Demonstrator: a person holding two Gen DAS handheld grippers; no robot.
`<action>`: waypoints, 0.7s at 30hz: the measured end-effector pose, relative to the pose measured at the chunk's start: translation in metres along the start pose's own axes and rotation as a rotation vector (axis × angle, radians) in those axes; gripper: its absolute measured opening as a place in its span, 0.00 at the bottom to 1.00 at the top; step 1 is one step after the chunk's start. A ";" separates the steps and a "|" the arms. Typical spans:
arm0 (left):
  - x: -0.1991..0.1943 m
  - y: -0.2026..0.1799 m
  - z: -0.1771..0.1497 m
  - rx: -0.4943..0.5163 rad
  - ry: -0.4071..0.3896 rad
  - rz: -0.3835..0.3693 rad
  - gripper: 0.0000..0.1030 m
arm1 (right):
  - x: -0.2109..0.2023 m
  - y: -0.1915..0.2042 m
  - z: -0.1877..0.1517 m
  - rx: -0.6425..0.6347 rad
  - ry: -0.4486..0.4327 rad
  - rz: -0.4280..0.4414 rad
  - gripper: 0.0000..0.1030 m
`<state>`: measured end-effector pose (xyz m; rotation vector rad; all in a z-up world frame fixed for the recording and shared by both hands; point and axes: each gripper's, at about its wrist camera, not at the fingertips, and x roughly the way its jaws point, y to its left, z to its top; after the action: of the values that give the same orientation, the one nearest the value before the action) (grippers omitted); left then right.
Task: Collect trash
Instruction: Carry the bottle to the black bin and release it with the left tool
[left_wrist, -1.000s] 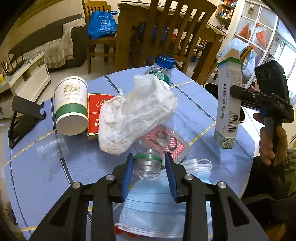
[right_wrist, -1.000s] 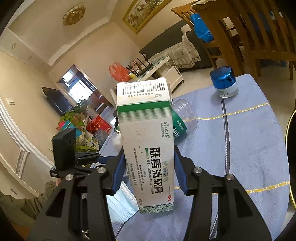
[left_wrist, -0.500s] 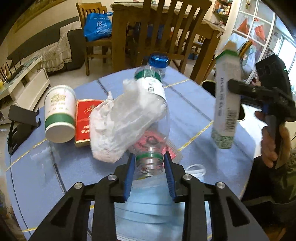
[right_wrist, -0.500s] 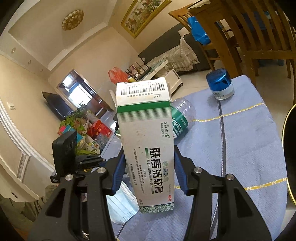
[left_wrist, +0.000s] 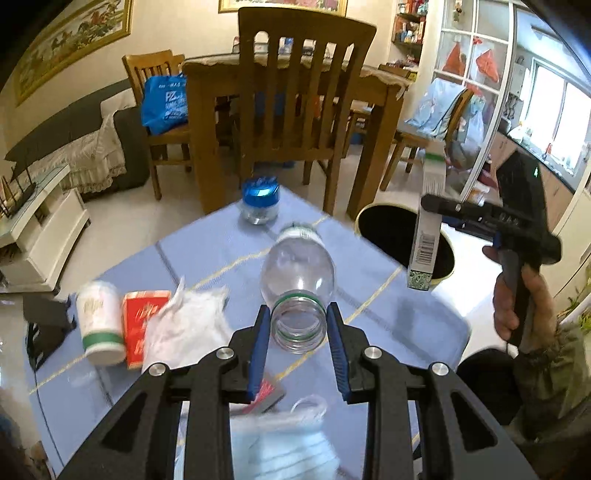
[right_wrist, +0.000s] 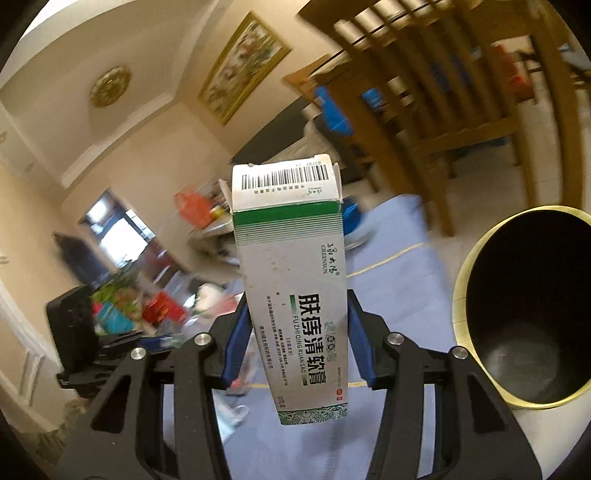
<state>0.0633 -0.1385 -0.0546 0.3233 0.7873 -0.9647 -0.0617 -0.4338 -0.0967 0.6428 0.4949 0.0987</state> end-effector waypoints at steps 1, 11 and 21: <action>0.001 -0.004 0.007 0.002 -0.010 -0.004 0.28 | -0.008 -0.009 0.005 0.006 -0.019 -0.030 0.47; 0.062 -0.067 0.049 0.035 0.007 -0.104 0.28 | -0.072 -0.058 0.024 0.038 -0.143 -0.189 0.47; 0.109 -0.132 0.133 0.096 -0.008 -0.146 0.28 | -0.152 -0.060 0.041 0.020 -0.298 -0.217 0.47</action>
<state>0.0488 -0.3535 -0.0302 0.3484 0.7663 -1.1431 -0.1801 -0.5408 -0.0418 0.6069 0.2751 -0.2051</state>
